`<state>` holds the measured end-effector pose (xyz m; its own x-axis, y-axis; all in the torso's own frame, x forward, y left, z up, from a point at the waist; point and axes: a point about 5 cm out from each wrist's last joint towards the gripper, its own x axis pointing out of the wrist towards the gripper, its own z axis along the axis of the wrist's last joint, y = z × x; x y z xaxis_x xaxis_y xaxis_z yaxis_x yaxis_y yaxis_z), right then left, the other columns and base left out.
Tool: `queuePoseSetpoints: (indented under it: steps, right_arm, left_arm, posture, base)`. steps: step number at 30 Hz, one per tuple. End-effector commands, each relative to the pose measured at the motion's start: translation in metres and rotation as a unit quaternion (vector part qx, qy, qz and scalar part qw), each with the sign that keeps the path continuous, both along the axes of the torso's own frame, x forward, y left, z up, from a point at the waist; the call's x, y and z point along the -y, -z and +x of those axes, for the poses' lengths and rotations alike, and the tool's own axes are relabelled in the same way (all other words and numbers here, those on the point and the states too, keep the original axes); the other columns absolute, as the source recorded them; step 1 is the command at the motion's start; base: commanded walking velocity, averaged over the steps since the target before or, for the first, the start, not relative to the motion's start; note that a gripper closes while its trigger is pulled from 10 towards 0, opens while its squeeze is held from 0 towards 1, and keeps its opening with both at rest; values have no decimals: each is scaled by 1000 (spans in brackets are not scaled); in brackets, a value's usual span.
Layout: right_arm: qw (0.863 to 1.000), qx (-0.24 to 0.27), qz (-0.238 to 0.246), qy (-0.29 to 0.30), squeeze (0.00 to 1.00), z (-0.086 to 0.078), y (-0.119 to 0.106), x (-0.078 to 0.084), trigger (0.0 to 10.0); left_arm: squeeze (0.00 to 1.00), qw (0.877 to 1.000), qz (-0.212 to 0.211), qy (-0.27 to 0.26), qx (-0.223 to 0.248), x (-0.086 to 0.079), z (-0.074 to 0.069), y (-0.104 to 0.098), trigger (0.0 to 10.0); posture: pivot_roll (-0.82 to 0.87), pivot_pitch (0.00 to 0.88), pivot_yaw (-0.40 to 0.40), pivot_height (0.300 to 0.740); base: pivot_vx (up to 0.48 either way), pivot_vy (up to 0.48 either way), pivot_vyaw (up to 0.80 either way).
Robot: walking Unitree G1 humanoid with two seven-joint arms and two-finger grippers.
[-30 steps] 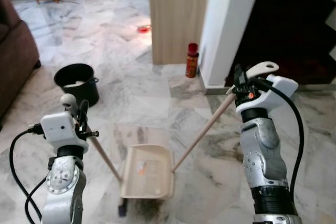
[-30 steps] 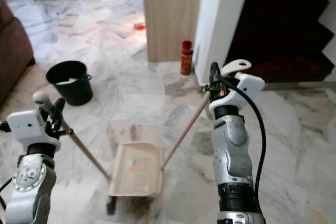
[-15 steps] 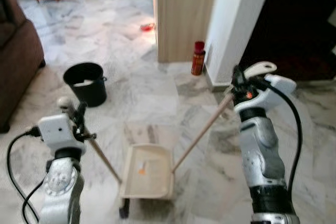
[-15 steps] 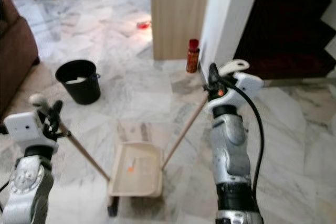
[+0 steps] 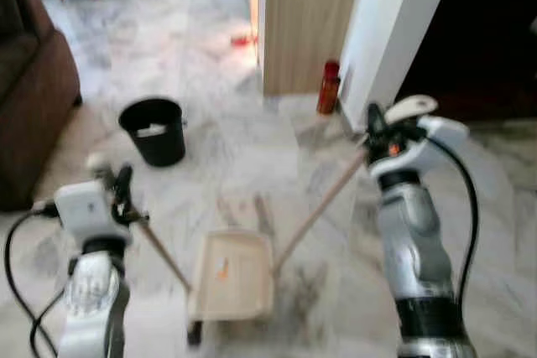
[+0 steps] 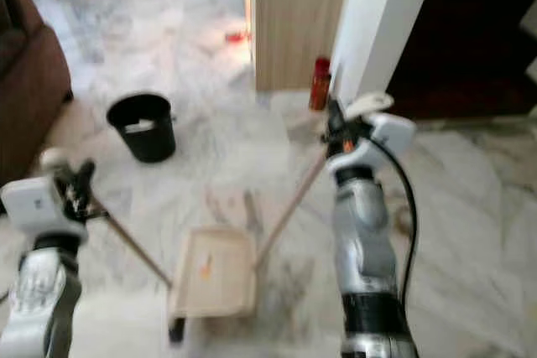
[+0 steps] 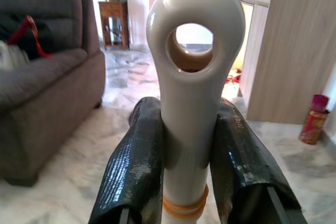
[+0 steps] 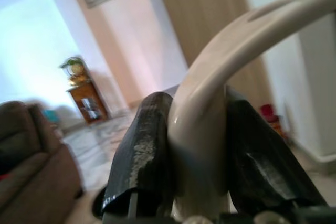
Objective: Sweep floor
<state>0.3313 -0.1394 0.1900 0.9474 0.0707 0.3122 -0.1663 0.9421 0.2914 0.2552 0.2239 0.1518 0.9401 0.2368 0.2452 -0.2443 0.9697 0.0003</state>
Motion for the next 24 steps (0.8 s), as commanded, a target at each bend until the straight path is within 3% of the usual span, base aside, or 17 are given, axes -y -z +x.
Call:
queuePoseSetpoints:
  steps: [1, 17, 24]
  right_arm:
    - [1000, 19, 14, 8, 0, -2, -8, 6, 10000]
    - [1000, 24, 19, 8, 0, -3, -10, 6, 10000]
    - [999, 25, 20, 7, 0, -2, -10, 6, 10000]
  left_arm:
    - [0, 1000, 8, 5, 24, 3, 0, -11, 10000]
    - [0, 1000, 11, 0, 24, 2, 0, -12, 10000]
    - [0, 1000, 15, 0, 23, 3, 0, -11, 10000]
  posture:
    - [28, 90, 33, 740]
    - [29, 91, 33, 740]
    - [30, 91, 31, 740]
  base:
    - [0, 345, 0]
    - [0, 345, 0]
    - [0, 0, 0]
